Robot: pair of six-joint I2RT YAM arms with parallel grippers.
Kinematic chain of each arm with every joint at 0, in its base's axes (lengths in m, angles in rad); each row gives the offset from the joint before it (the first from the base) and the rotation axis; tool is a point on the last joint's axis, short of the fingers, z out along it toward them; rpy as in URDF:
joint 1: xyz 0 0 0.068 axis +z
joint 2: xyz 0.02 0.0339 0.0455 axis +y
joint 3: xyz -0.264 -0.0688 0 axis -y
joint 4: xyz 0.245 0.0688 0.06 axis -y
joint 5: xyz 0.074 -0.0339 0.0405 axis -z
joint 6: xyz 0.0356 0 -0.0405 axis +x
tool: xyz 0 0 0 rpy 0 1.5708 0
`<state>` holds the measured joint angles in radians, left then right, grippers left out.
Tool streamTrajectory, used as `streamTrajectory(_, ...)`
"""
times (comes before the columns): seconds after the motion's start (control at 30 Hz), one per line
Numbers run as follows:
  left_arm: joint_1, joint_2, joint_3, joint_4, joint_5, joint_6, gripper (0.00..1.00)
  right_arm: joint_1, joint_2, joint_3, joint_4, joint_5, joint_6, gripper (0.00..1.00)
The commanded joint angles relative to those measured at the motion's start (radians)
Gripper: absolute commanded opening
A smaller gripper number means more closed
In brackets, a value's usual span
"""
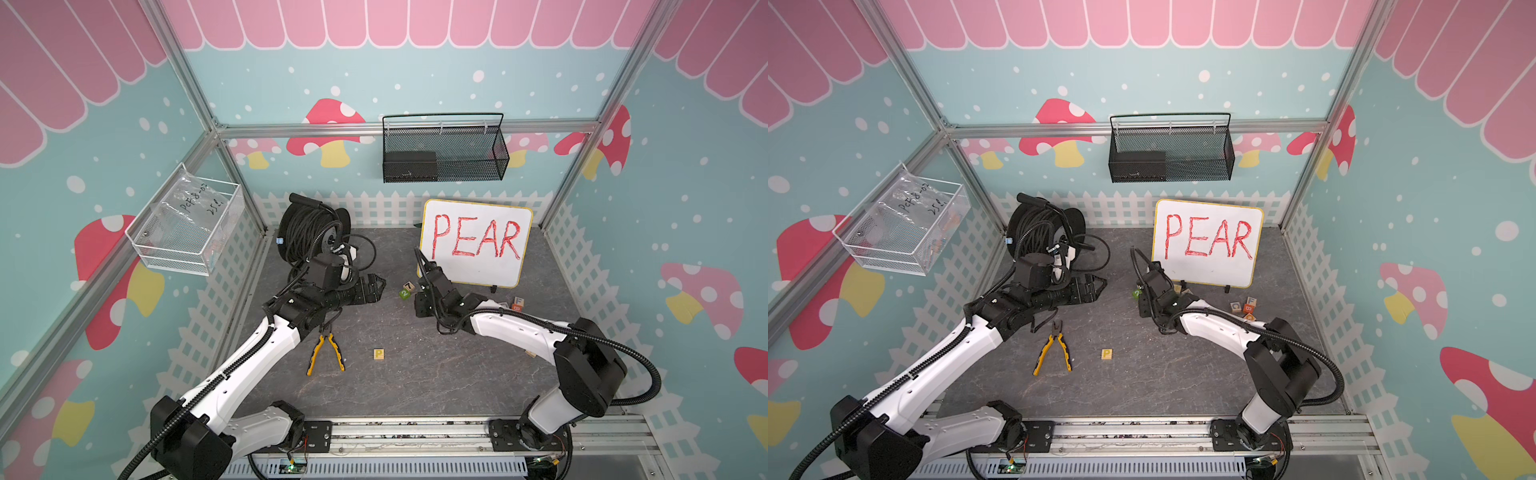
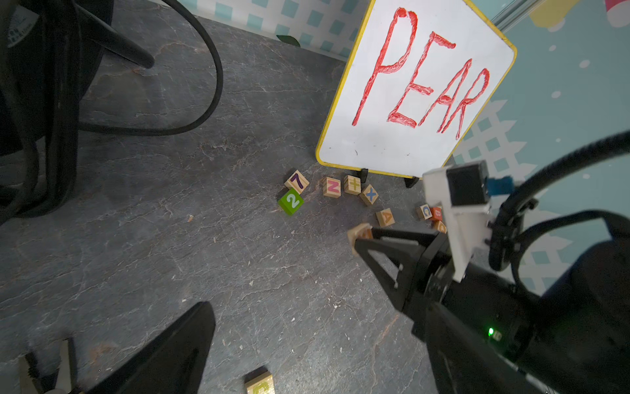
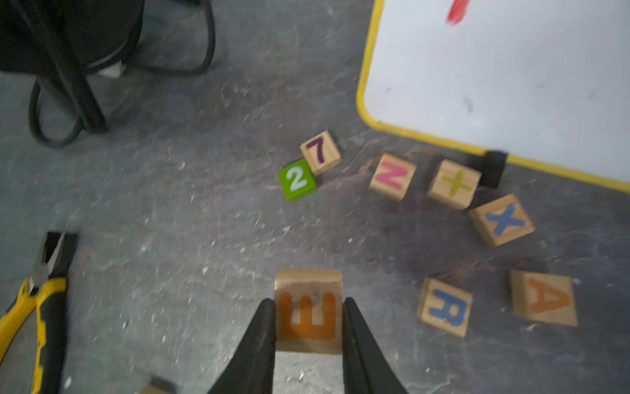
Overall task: Spell the uppercase word “pear” with letter blocks
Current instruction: Pick up the letter block from the center of the board, then place the letter block at the center of the board.
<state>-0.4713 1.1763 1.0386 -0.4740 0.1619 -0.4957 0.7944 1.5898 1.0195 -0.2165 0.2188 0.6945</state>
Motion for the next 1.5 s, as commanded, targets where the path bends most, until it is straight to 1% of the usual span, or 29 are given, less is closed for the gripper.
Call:
streamTrajectory(0.0, 0.008, -0.017, -0.011, 0.0, -0.004, 0.011, 0.99, 0.054, -0.021, -0.056, -0.045, -0.011, 0.109, 0.28)
streamTrajectory(0.23, 0.01, -0.007, -0.011, -0.004, -0.007, 0.013, 0.99, 0.154, -0.005, -0.126, -0.021, -0.001, 0.233, 0.27)
streamTrajectory(0.43, 0.01, -0.007, -0.012, -0.007, -0.016, 0.017, 0.99, 0.172, 0.045, -0.152, 0.028, -0.039, 0.29, 0.28)
streamTrajectory(0.7, 0.02, 0.0, -0.008, -0.009, -0.009, 0.016, 0.99, 0.183, 0.086, -0.137, 0.028, -0.032, 0.296, 0.29)
streamTrajectory(0.9, 0.035, 0.015, -0.005, -0.011, 0.019, 0.011, 0.99, 0.187, 0.093, -0.129, 0.034, -0.044, 0.287, 0.39)
streamTrajectory(1.0, 0.043, 0.02, -0.003, -0.01, 0.027, 0.009, 0.99, 0.191, 0.079, -0.131, 0.031, -0.038, 0.28, 0.48)
streamTrajectory(1.07, 0.045, 0.022, -0.004, -0.01, 0.032, 0.008, 0.99, 0.196, 0.066, -0.138, 0.032, -0.036, 0.281, 0.5)
streamTrajectory(1.47, 0.053, 0.026, -0.002, -0.011, 0.04, 0.005, 0.99, 0.234, 0.068, -0.154, 0.026, -0.061, 0.3, 0.49)
